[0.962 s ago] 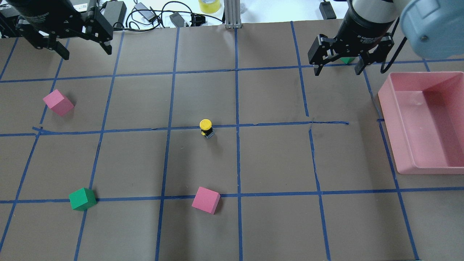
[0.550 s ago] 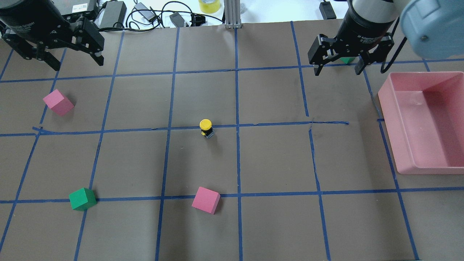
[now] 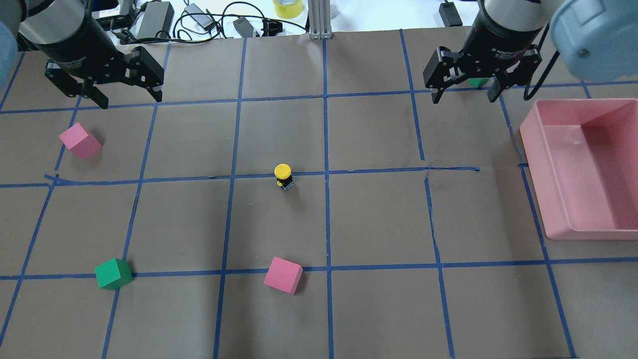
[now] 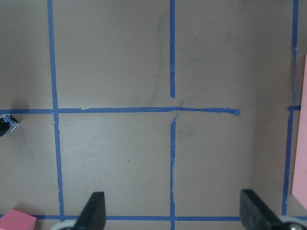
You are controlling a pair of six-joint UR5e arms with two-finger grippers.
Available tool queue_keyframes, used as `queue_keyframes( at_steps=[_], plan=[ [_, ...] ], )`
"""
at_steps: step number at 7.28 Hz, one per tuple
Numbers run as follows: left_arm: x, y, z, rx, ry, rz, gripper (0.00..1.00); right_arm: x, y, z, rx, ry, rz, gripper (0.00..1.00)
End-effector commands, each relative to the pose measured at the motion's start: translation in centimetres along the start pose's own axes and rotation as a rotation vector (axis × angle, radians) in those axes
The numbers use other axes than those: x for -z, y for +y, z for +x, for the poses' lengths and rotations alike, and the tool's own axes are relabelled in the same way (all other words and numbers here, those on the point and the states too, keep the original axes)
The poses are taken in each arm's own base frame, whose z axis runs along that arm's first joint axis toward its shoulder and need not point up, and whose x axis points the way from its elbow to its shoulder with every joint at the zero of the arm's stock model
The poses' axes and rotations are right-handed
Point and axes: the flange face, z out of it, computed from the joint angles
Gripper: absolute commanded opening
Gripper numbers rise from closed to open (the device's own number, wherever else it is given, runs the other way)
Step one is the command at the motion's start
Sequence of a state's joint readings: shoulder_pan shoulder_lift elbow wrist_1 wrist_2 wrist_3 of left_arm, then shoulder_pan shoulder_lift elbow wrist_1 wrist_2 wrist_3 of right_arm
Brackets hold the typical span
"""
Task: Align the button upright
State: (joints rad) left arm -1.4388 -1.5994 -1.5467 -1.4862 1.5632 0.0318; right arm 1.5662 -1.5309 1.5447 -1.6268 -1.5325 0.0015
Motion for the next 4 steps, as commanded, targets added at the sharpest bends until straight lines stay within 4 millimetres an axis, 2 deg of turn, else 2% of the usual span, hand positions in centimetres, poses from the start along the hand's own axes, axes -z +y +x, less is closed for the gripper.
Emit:
queue_keyframes(
  at_steps=[1,4],
  plan=[
    [1.35,1.25,0.29,-0.002,0.001,-0.002,1.00,0.02,-0.02,-0.03,0.000,-0.003,0.002,1.00],
    [1.58,1.68,0.24,-0.002,-0.005,-0.013,1.00,-0.08,0.03,0.00,0.000,0.000,-0.002,1.00]
  ],
)
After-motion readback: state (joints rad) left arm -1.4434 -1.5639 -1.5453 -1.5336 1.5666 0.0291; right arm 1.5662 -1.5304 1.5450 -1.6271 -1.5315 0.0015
